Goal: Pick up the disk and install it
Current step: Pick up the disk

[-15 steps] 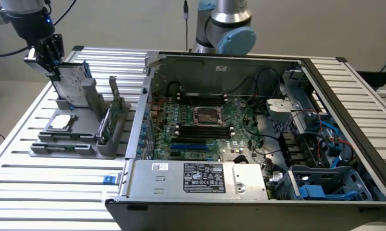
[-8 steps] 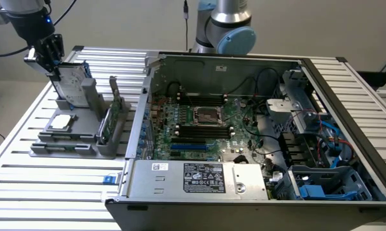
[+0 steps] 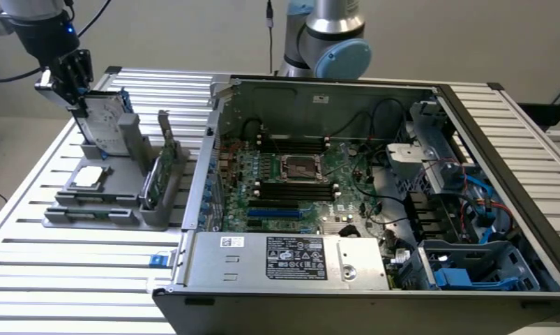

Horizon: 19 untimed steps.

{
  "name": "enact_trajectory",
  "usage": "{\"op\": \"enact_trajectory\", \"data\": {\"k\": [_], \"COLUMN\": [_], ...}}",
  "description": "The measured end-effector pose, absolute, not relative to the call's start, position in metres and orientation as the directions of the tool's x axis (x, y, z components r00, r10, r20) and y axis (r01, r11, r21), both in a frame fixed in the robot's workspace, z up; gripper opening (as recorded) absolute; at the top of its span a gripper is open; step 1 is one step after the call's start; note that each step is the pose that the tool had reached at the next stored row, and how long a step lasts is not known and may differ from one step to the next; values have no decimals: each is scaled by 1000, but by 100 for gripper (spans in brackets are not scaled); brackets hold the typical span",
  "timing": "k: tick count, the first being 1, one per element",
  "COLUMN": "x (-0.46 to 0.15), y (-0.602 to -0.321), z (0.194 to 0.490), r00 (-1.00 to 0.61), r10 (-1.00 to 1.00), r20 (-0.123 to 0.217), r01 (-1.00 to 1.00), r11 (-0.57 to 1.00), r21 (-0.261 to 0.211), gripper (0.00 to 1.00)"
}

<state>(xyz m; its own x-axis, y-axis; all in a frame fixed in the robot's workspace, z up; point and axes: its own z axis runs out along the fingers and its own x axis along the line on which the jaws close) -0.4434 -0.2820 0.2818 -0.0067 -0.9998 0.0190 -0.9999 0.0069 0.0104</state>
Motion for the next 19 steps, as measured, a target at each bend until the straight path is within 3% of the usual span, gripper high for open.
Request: {"op": "enact_trajectory", "data": {"k": [19], "x": [-443], "y": [-282], "z": [282], "r00": [-7], "r10": [-1000], "r20": [31], "r01": [-1000], "r11": [7], "r21": [10], "gripper": [33]}}
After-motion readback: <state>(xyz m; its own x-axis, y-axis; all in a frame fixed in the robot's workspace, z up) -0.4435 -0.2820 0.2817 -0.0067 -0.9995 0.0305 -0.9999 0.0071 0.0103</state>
